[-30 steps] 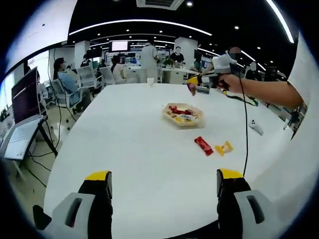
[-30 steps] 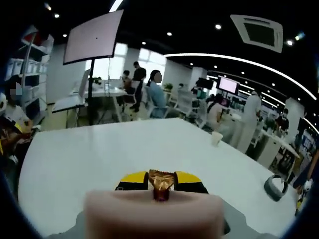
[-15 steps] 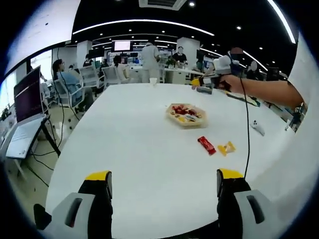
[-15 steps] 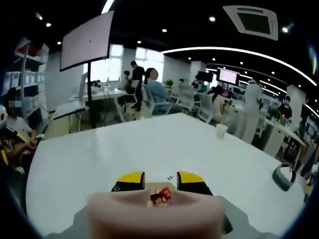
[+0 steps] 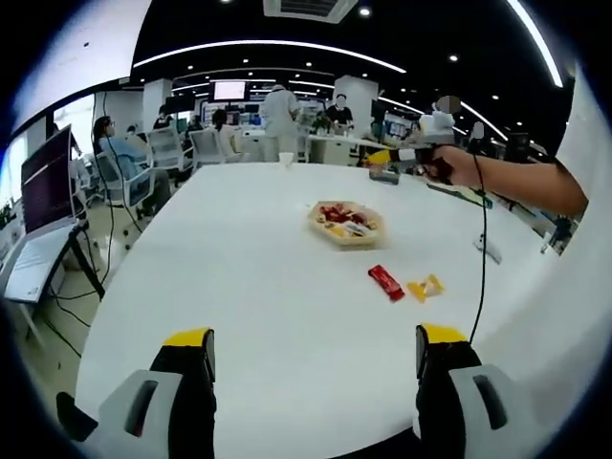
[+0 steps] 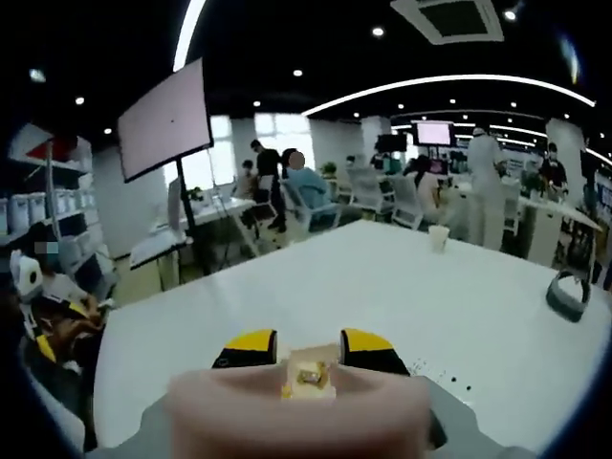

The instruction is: Place the target food into the container with the food tongs after gripping and lifting it, then release it inside without dropping or visibly crushing the food.

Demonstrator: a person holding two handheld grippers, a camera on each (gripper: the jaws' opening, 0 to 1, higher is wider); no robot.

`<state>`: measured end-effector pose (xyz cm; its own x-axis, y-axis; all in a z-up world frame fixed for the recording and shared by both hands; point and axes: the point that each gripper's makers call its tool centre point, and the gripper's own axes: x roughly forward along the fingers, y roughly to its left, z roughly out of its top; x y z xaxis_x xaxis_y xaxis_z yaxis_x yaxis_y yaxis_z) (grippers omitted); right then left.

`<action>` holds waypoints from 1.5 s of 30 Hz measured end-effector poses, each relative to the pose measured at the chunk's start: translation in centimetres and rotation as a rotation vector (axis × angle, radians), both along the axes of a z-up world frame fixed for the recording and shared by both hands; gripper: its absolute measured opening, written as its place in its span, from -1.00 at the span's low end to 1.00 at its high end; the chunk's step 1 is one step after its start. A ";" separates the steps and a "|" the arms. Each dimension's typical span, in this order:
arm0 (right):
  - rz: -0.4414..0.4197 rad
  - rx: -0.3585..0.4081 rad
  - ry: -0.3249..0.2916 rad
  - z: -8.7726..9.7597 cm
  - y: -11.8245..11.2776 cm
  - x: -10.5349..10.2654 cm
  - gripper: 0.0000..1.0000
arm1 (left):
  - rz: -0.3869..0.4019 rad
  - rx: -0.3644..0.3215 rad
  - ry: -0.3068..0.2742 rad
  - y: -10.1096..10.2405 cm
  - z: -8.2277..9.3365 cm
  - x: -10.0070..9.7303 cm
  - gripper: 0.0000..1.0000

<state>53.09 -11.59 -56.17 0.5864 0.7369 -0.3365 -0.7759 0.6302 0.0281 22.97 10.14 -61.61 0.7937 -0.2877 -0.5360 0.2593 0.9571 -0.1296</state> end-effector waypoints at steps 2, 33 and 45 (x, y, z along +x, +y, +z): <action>0.022 -0.015 -0.004 -0.4 -0.2 -1.3 -0.49 | -0.012 0.000 0.002 -0.5 -0.2 0.2 0.72; 0.228 0.379 -0.040 3.1 0.6 -16.7 -0.48 | -0.162 0.021 0.027 -6.7 -0.6 1.1 0.72; 0.271 0.315 -0.066 2.7 1.1 -18.4 -0.48 | -0.196 0.033 0.025 -7.3 -0.4 1.1 0.67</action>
<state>34.69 -10.48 -53.46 0.3696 0.9284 -0.0381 -0.9192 0.3713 0.1312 24.06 2.82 -61.98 0.7103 -0.4171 -0.5671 0.4382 0.8924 -0.1075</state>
